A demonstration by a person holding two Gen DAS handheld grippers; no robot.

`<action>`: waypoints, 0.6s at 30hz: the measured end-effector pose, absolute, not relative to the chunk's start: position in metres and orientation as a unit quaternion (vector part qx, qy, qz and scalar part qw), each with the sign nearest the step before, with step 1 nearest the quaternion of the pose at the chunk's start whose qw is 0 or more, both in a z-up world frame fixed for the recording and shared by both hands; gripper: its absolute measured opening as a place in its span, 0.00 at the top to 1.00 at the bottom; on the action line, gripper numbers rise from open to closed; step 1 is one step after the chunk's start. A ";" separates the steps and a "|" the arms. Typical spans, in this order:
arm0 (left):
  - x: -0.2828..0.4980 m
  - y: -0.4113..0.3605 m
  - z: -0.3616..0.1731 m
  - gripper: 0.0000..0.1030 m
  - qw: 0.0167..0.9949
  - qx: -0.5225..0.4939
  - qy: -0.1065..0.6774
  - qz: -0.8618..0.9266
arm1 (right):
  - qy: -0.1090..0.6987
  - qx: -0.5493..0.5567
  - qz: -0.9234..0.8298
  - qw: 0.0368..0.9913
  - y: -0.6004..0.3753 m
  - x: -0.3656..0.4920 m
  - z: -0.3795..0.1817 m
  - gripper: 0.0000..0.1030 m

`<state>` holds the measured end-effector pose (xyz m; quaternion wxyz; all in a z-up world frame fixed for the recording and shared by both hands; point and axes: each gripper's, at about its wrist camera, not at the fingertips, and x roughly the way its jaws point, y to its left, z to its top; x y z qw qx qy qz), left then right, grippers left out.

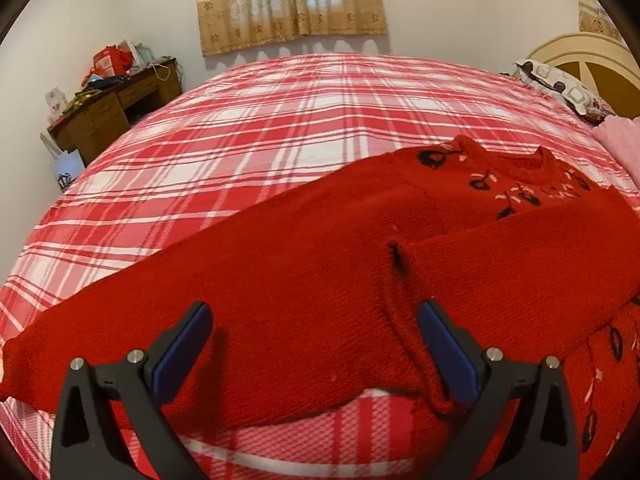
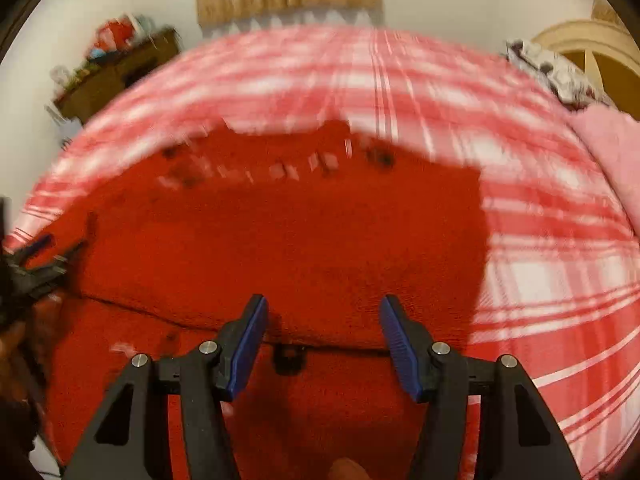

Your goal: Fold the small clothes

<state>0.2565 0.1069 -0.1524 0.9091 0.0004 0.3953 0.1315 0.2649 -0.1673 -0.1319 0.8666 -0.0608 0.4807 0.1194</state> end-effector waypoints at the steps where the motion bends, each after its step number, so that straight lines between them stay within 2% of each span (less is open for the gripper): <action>1: 0.256 0.110 -0.153 0.00 0.907 -0.001 0.398 0.138 | 0.481 -0.070 0.119 0.866 -0.163 0.264 -0.137 0.42; 7: 0.254 0.123 -0.157 0.00 0.904 -0.034 0.406 0.129 | 0.449 -0.078 0.134 0.880 -0.145 0.251 -0.119 0.42; 10: 0.254 0.118 -0.156 0.00 0.905 -0.020 0.403 0.136 | 0.490 -0.083 0.155 0.854 -0.124 0.258 -0.138 0.41; 12: 0.249 0.121 -0.153 0.00 0.904 -0.024 0.404 0.135 | 0.467 -0.126 0.148 0.863 -0.108 0.250 -0.132 0.41; 18: 0.203 0.153 -0.130 0.00 0.912 -0.013 0.372 0.173 | 0.432 -0.119 0.209 0.869 -0.065 0.241 -0.111 0.41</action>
